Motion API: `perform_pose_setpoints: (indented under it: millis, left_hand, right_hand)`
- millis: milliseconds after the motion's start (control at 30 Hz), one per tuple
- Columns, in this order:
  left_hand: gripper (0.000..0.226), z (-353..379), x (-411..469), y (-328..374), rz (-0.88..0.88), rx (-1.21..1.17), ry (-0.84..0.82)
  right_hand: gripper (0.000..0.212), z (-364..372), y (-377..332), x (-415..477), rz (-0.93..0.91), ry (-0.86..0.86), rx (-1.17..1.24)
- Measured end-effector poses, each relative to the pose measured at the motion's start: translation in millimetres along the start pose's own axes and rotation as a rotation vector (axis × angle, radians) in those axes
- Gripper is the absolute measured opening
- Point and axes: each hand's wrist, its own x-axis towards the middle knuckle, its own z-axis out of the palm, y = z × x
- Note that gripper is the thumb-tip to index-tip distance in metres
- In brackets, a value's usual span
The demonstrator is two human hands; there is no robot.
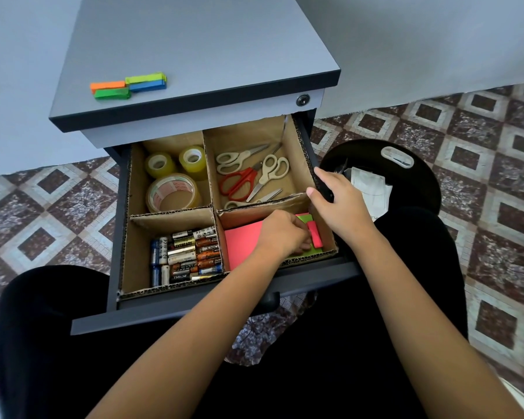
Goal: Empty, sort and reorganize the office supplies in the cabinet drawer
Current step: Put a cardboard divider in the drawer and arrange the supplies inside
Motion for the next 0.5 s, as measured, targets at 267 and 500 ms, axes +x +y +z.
perform_pose_setpoints:
  millis: [267, 500]
  left_hand:
    - [0.022, 2.0, 3.3, 0.8, 0.037, 0.095, 0.011]
    - [0.021, -0.3, -0.2, 2.0, 0.037, 0.114, 0.025]
  right_hand:
    - [0.047, -0.4, -0.8, -0.9, -0.004, -0.003, -0.002]
    - [0.048, -0.2, -0.3, -0.7, 0.002, -0.004, 0.003]
